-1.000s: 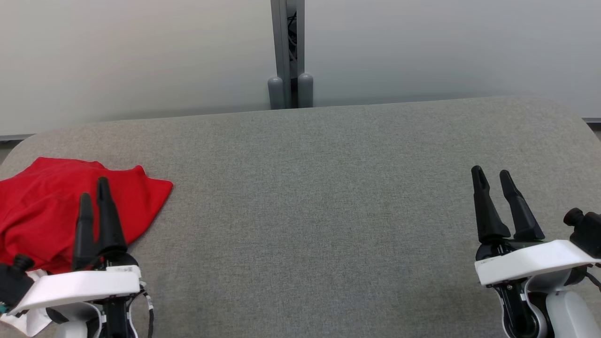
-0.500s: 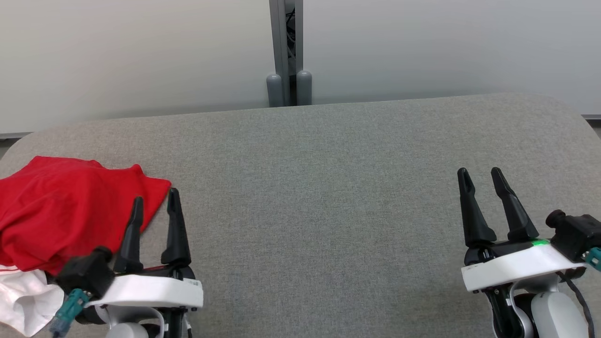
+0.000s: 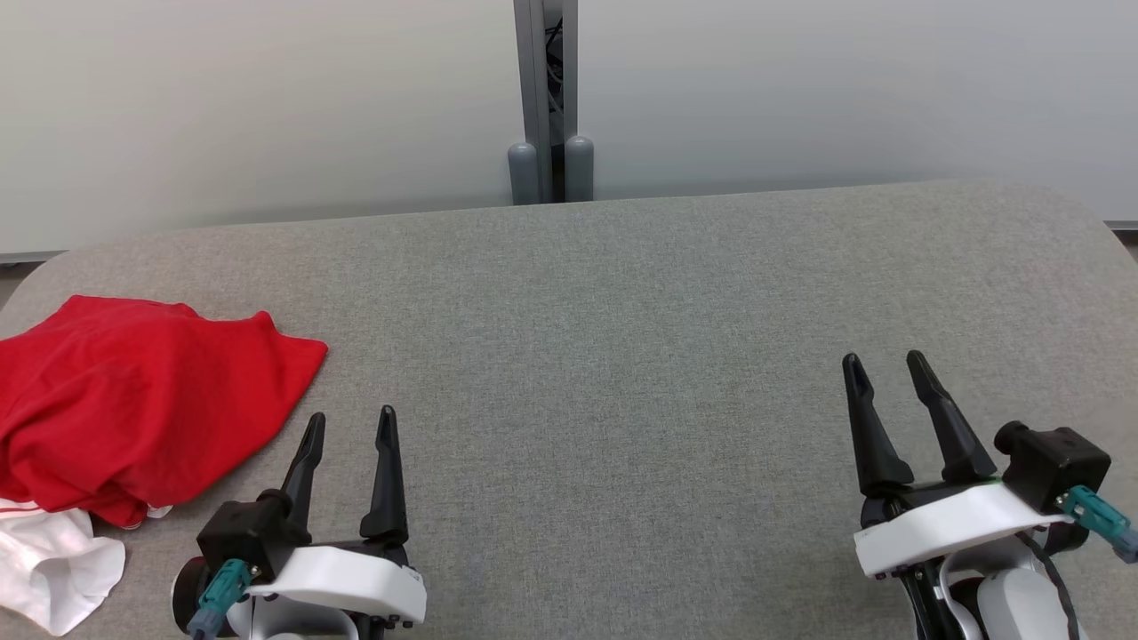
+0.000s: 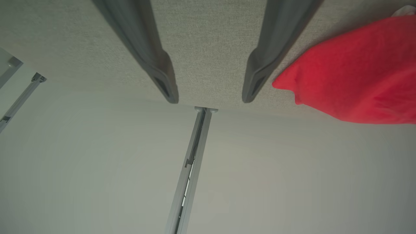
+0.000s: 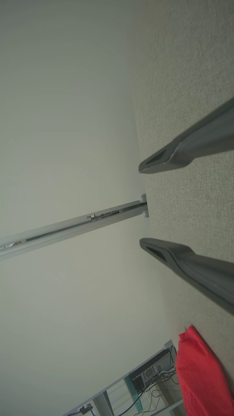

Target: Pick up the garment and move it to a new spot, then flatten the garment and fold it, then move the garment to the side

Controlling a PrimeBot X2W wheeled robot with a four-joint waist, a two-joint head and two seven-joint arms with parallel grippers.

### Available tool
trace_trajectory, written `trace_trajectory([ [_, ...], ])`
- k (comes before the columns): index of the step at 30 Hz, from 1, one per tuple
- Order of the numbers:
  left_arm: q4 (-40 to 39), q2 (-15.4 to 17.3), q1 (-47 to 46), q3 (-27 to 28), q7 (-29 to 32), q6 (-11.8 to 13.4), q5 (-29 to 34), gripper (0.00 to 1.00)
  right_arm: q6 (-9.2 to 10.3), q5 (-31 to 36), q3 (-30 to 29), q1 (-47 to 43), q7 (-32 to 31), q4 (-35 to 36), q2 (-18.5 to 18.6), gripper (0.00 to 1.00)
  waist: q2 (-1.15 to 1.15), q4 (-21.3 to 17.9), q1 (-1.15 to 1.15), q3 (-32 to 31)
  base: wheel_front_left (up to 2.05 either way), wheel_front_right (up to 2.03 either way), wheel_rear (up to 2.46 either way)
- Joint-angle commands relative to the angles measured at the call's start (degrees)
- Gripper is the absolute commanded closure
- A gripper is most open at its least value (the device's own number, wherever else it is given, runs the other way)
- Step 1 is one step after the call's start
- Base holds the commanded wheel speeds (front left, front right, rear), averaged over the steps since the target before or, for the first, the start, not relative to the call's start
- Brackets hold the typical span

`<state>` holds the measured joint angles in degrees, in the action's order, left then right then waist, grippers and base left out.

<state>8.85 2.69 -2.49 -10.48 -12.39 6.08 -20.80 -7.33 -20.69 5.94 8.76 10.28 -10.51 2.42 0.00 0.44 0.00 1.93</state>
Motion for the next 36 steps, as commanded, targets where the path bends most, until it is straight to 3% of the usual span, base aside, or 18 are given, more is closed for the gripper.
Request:
trace_trajectory([
  [1,-0.1,0.22,-0.03,-0.07,-0.49,0.17,1.41,0.0,-0.23,1.03,0.05,0.15,0.73,-0.68,0.51,0.0,0.0,-0.01,0.0,-0.04,0.0,0.0,0.0],
  [12,-0.43,0.26,0.42,0.14,-1.35,1.21,4.12,0.0,-0.24,5.56,0.5,1.14,2.43,-5.79,0.6,0.0,0.0,-0.07,0.0,0.04,0.0,0.0,0.0],
  [29,0.54,0.3,0.65,-0.34,-2.62,2.33,9.44,0.0,-0.21,11.31,1.56,2.03,4.79,-8.17,0.71,0.0,0.0,-0.01,0.0,0.06,0.0,0.0,0.0],
  [36,1.59,0.31,0.38,-0.27,-2.83,2.4,8.5,0.0,-0.21,11.66,2.03,2.09,5.09,-8.96,0.73,0.0,0.0,0.15,0.0,-0.11,0.0,0.0,0.0],
])
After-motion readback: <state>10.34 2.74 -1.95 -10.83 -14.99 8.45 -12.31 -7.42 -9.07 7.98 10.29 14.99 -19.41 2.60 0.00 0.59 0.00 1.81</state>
